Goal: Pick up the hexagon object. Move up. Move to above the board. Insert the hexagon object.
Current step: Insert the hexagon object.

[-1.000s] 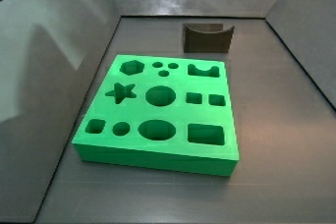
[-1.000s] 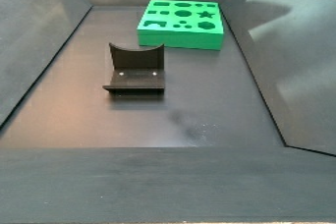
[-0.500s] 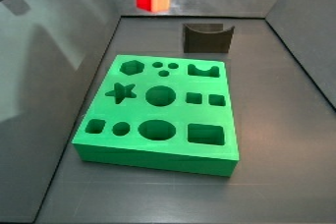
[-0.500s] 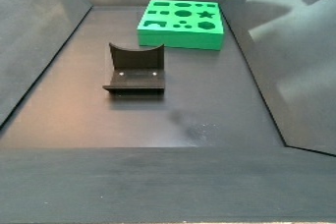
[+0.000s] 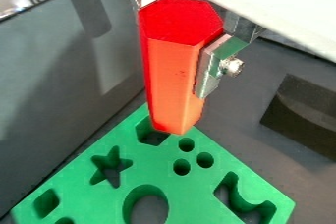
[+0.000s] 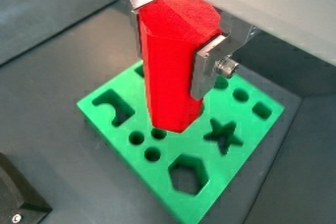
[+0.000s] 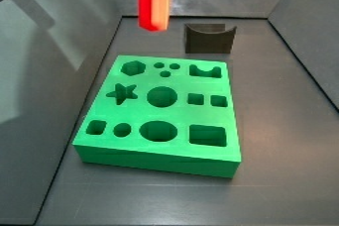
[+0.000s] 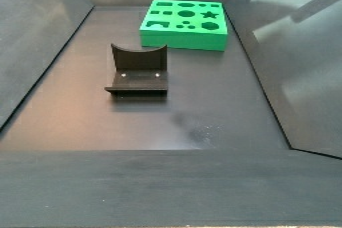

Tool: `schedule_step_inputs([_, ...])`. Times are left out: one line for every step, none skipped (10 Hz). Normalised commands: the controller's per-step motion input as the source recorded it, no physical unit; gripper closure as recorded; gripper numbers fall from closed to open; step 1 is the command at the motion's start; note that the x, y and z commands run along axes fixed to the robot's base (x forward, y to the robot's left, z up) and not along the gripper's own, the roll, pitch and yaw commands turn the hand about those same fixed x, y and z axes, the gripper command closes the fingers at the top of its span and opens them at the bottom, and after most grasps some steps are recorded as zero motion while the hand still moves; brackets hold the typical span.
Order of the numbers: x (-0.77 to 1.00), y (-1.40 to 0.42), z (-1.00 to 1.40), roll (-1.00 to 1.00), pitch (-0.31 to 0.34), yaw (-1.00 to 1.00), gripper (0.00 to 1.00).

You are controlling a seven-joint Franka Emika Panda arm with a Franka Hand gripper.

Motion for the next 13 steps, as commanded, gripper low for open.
schedule_step_inputs([-0.03,0.14,-0.34,0.00,-0.013,-0.16,1.00])
schedule_step_inputs([0.06,0.00,-0.06,0.00,0.000,0.00,1.00])
schedule_step_inputs([-0.07,0.00,-0.35,-0.02,-0.051,0.00,1.00])
schedule_step_inputs([-0.13,0.05,-0.38,-0.09,-0.081,0.00,1.00])
schedule_step_inputs([-0.19,0.05,-0.27,-0.02,-0.074,0.03,1.00])
schedule_step_inputs([-0.26,0.07,-0.23,0.00,-0.080,0.03,1.00])
schedule_step_inputs([-0.25,0.11,-0.23,0.00,-0.070,0.02,1.00])
schedule_step_inputs([-0.32,0.13,-0.24,-0.01,-0.079,0.00,1.00])
schedule_step_inputs([-0.25,0.07,-0.23,-0.03,-0.093,0.00,1.00])
schedule_step_inputs([-0.26,0.07,-0.25,-0.04,-0.096,0.00,1.00])
schedule_step_inputs([-0.23,0.04,-0.22,-0.03,-0.089,0.00,1.00])
schedule_step_inputs([-0.10,0.00,-0.16,-0.01,-0.069,0.00,1.00])
schedule_step_inputs([0.00,0.00,-0.12,-0.04,-0.079,0.01,1.00])
